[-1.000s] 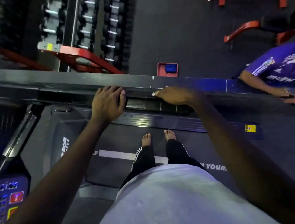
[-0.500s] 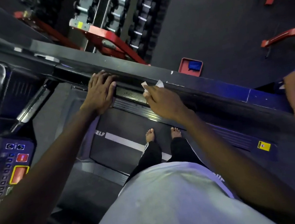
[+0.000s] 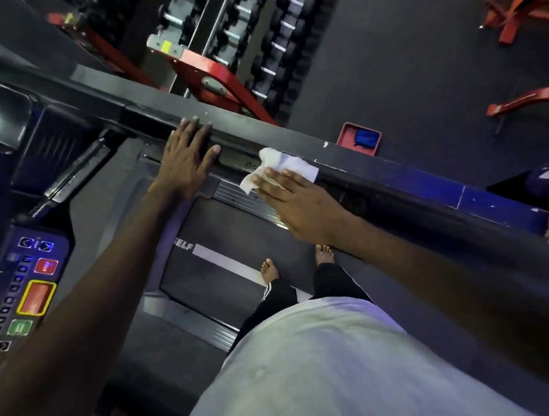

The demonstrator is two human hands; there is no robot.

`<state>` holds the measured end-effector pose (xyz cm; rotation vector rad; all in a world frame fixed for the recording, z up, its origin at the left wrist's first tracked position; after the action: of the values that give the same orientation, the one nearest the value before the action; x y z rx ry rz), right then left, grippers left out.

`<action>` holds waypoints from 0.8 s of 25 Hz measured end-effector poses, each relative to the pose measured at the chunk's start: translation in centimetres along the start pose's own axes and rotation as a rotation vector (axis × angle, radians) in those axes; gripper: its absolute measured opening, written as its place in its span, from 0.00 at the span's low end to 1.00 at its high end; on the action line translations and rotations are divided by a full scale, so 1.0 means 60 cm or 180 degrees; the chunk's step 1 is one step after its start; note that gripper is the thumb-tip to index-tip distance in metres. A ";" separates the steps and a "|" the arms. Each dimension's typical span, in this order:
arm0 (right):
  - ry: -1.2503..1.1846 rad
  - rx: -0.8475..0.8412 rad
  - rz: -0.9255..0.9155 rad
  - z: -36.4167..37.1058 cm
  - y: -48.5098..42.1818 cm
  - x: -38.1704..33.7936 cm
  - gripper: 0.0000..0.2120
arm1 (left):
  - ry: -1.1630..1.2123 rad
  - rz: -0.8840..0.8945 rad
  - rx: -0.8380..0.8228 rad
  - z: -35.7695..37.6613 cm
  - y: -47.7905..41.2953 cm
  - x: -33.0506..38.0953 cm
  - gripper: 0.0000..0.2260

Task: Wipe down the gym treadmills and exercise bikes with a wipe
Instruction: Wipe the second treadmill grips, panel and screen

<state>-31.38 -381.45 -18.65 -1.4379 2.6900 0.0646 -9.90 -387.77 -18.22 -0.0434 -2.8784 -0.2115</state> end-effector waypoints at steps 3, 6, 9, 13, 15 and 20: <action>0.0706 -0.0066 -0.0119 0.004 -0.015 -0.014 0.30 | 0.0015 0.0076 -0.0037 -0.004 -0.009 -0.001 0.35; 0.0950 -0.0082 -0.0245 0.000 0.024 -0.006 0.31 | 0.0067 -0.0063 -0.0035 -0.013 0.000 -0.026 0.38; 0.1390 -0.0065 -0.0292 0.006 0.037 -0.006 0.33 | 0.0151 -0.0055 0.0002 -0.011 0.004 -0.032 0.35; 0.2078 -0.0305 -0.0401 0.026 -0.005 -0.048 0.31 | 0.0292 0.0052 0.0037 -0.013 -0.001 -0.033 0.37; 0.2450 -0.0504 -0.0408 0.039 -0.012 -0.057 0.29 | 0.0305 0.0118 0.0023 -0.014 -0.004 -0.037 0.36; 0.2298 -0.0775 -0.0217 0.063 0.022 -0.043 0.27 | 0.0242 0.0289 0.0124 -0.008 -0.007 -0.042 0.37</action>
<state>-30.82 -378.29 -22.15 -1.9236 3.2729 -0.1733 -7.35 -388.29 -18.47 -0.1549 -2.7962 -0.1369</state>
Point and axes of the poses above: each hand's wrist, its own y-axis away from the middle knuckle, its own z-axis out of the palm, x = y × z, the point moved 9 cm from there along -y, towards the middle knuckle, and after that the axes turned 6 degrees about z, right-handed, at the moved point
